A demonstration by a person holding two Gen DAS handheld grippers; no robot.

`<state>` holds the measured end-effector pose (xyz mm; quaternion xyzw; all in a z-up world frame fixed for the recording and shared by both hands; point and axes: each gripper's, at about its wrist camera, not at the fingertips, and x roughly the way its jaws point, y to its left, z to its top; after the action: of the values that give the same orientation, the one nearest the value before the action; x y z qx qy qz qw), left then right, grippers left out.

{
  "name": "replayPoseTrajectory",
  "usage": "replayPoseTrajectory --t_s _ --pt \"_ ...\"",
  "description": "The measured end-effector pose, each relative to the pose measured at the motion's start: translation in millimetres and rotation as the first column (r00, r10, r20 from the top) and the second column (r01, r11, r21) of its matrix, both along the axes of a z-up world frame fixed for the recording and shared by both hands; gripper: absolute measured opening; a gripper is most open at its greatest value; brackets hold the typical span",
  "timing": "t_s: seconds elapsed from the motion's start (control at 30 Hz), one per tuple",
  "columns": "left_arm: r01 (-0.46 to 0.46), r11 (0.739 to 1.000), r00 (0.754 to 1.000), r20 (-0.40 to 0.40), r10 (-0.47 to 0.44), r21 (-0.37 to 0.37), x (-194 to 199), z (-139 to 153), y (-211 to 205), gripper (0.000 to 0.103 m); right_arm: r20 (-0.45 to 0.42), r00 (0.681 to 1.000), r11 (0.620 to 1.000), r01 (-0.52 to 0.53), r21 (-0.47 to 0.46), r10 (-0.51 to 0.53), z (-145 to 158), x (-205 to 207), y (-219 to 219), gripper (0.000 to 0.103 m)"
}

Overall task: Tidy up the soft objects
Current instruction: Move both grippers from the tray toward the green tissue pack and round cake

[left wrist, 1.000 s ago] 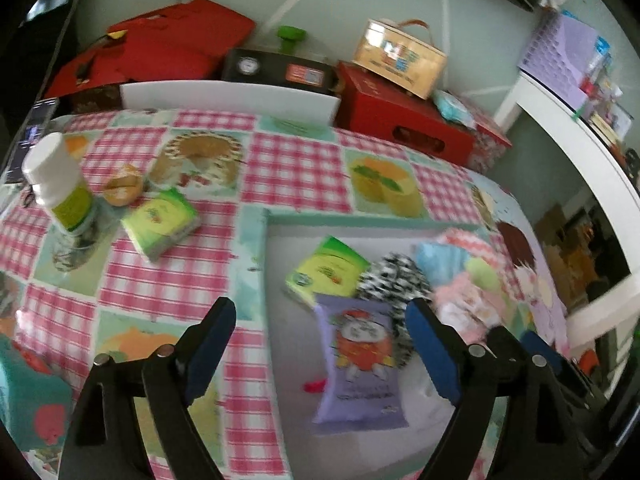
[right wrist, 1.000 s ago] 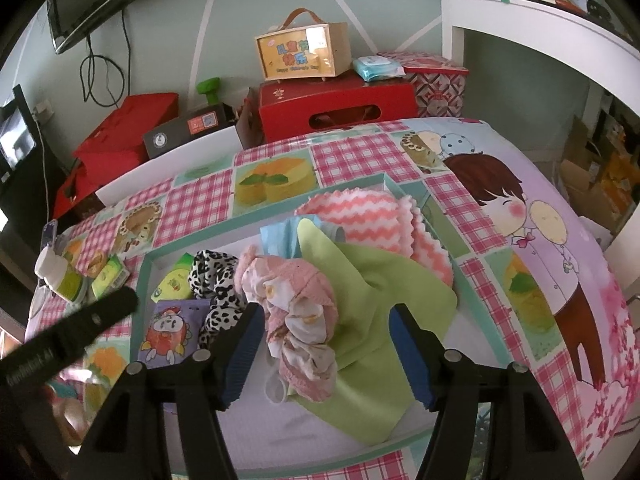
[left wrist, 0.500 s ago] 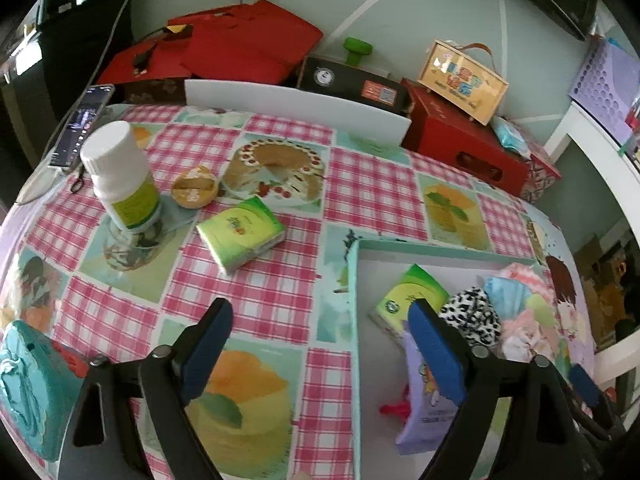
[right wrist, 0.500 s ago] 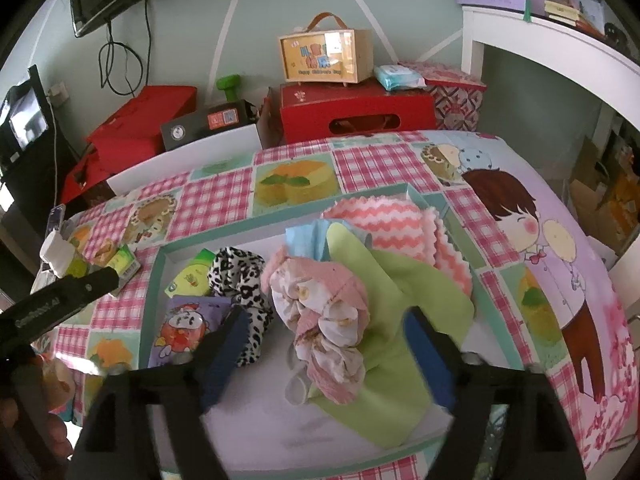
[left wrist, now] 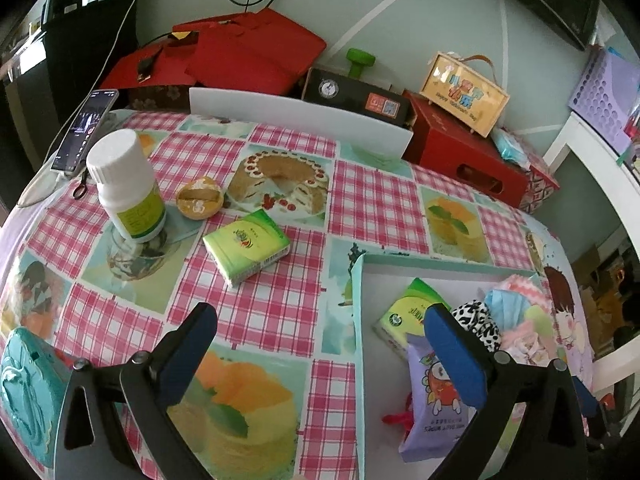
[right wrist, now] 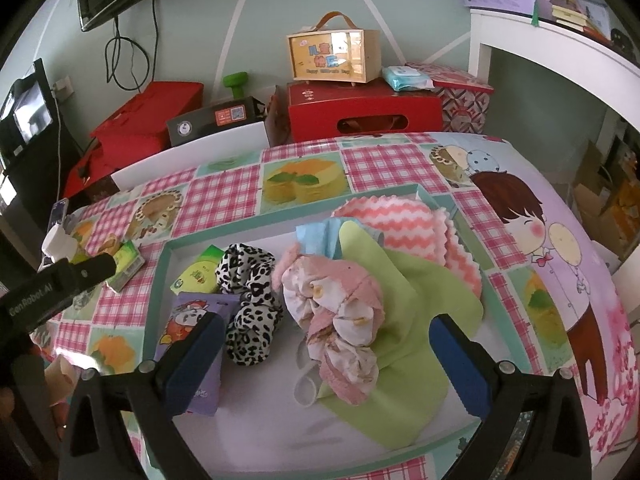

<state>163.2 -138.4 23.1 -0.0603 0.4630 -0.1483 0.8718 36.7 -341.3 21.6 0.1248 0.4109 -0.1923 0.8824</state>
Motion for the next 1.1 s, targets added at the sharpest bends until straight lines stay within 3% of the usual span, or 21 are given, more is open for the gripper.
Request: replayPoseTrajectory --t_s 0.2,0.43,0.67,0.8,1.1 --pt "0.028 0.999 0.999 0.035 -0.026 -0.035 3 7 4 0.103 -0.008 1.000 1.000 -0.003 -0.007 0.003 -2 1 2 0.103" --pt "0.073 0.996 0.997 0.014 -0.073 -0.052 13 13 15 0.103 -0.023 1.000 1.000 -0.007 -0.020 0.006 -3 3 9 0.103" --pt "0.085 0.996 0.996 0.029 -0.085 0.006 28 28 40 0.103 -0.023 0.999 0.999 -0.027 -0.025 0.027 3 17 24 0.103" --pt "0.081 0.997 0.997 0.008 -0.081 -0.005 36 29 57 0.103 -0.022 0.998 0.999 -0.050 0.002 0.050 7 32 36 0.103" --pt "0.065 0.998 0.998 0.011 -0.065 -0.001 51 33 95 0.103 -0.039 0.992 0.992 -0.120 -0.047 0.119 12 62 74 0.103"
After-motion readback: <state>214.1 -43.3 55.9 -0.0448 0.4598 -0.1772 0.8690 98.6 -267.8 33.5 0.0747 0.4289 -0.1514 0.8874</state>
